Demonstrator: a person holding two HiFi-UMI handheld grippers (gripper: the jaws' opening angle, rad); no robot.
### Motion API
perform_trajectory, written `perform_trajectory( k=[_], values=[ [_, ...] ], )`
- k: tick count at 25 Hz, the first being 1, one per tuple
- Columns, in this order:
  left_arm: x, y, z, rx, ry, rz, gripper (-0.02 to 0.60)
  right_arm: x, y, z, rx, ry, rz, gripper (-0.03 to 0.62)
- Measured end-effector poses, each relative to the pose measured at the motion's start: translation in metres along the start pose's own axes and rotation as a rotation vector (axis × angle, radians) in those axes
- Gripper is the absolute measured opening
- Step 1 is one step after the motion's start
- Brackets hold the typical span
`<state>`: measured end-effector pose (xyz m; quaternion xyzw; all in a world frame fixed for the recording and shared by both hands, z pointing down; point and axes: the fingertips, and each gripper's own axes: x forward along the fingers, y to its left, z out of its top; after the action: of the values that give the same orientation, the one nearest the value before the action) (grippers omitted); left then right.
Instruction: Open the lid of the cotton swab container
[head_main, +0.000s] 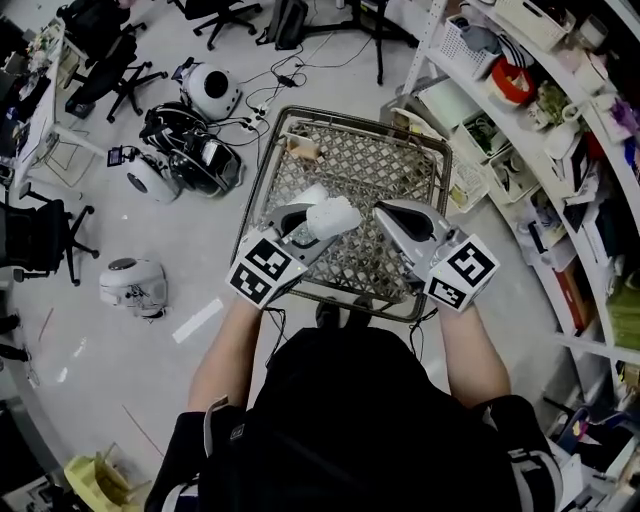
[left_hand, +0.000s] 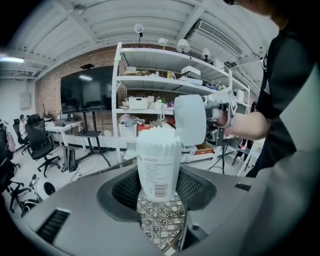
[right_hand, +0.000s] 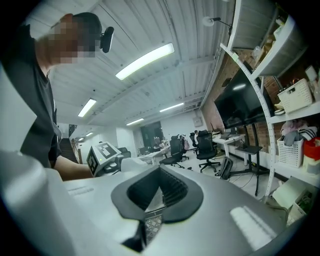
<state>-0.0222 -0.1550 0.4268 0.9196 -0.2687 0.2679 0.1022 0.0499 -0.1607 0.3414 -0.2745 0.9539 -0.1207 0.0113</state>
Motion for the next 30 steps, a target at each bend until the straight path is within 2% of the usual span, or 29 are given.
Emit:
perform_trajectory(
  k=[6,15,19,20,22,24,30],
  values=[
    [0.008,-0.015,0.0,0.004,-0.004,-0.044,0.195,0.007,0.011,-0.001,-0.005,0.04,0.068,0.012],
    [0.002,-0.008,0.001,0.0,0.002,-0.045,0.195,0.004,0.022,-0.009,-0.016,0.057,0.104,0.011],
    [0.003,-0.01,-0.002,0.035,0.02,-0.055,0.195,0.004,0.017,-0.001,-0.006,0.035,0.096,0.013],
    [0.002,-0.011,-0.002,0.036,0.019,-0.062,0.195,0.004,0.018,0.003,0.001,0.026,0.112,0.048],
    [0.001,-0.011,-0.003,0.028,0.014,-0.081,0.196,0.006,0.023,0.01,0.004,0.017,0.156,0.075],
    [0.0,-0.011,-0.005,0.029,0.018,-0.098,0.195,0.006,0.029,0.013,-0.002,0.031,0.202,0.14],
    [-0.001,-0.011,0.001,0.043,0.004,-0.14,0.195,0.014,0.049,0.005,-0.095,0.107,0.294,0.149]
  ],
)
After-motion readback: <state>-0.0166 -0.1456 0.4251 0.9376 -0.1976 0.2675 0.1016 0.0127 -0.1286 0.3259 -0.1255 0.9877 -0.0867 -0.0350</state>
